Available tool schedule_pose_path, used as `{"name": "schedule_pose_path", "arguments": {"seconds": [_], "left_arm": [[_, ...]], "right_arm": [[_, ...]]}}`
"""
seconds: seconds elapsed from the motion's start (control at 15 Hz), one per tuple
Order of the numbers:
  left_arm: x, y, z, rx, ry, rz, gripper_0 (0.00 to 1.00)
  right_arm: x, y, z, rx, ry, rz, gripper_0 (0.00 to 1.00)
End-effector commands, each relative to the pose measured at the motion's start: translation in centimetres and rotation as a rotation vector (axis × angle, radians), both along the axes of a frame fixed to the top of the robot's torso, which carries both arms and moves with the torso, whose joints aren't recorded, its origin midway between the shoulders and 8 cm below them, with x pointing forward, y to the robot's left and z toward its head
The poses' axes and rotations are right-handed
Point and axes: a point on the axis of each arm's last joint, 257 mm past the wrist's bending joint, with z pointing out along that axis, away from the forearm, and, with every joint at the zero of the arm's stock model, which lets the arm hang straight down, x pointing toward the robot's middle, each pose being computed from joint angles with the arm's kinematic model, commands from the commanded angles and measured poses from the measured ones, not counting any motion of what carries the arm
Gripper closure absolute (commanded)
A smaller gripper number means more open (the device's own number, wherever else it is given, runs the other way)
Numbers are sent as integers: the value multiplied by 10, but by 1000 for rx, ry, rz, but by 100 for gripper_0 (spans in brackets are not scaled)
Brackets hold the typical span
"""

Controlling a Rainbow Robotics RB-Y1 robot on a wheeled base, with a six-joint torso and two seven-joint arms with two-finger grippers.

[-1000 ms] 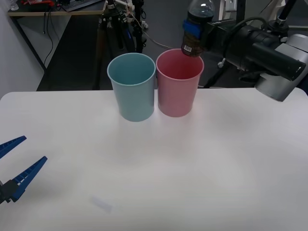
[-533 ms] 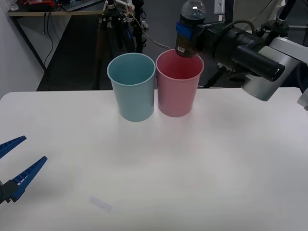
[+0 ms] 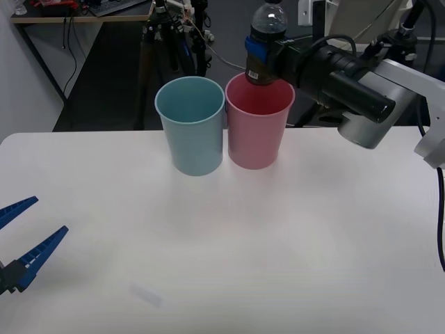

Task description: Grasp the object on the table and drop it into the matching bin: aluminum can to the light blue bin, PET bottle to the pink bin.

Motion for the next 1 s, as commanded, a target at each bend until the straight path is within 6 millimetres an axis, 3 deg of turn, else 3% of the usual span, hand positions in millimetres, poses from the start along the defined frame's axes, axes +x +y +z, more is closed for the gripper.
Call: {"name": "schedule_pose_path", "arguments": {"seconds": [0.07, 1.0], "left_arm": [[0, 0, 0, 0, 0, 0, 0], [0, 0, 0, 0, 0, 0, 0]], "right_arm": [[2, -2, 3, 3, -7, -8, 2], [2, -2, 10, 17, -14, -6, 0]]}}
